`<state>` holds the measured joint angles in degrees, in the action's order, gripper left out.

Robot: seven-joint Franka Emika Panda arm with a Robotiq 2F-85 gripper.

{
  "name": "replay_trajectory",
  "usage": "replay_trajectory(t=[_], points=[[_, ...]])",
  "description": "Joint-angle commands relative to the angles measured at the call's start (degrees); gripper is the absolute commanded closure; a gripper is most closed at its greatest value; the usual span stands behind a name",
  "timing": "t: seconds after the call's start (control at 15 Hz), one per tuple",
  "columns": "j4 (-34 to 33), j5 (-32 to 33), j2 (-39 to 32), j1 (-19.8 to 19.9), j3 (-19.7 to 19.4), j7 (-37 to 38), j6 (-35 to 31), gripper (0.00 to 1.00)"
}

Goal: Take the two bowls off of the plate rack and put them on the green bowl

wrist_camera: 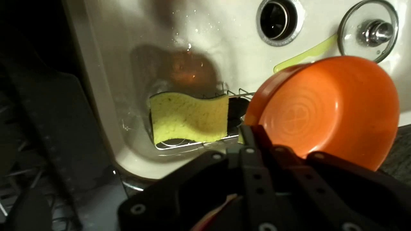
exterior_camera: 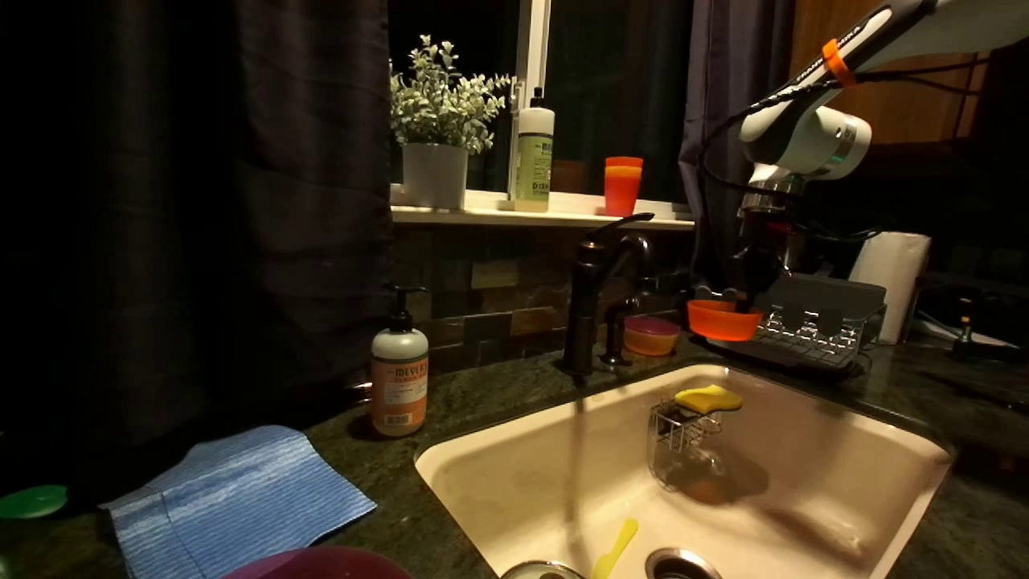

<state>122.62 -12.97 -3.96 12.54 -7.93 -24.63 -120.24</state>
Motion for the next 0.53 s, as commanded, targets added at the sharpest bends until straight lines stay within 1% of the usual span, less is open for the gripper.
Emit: replay_trajectory(t=[0.0, 0.2, 0.47], points=[[-5.70, -0.45, -5.11, 0.00, -1.07, 3.31, -1.27, 0.99], [-10.08, -0.85, -9.96, 0.38, -0.98, 4.48, -5.39, 0.99], [-15.03, -1.99, -15.92, 0.92, 0.80, 3.65, -11.21, 0.99]])
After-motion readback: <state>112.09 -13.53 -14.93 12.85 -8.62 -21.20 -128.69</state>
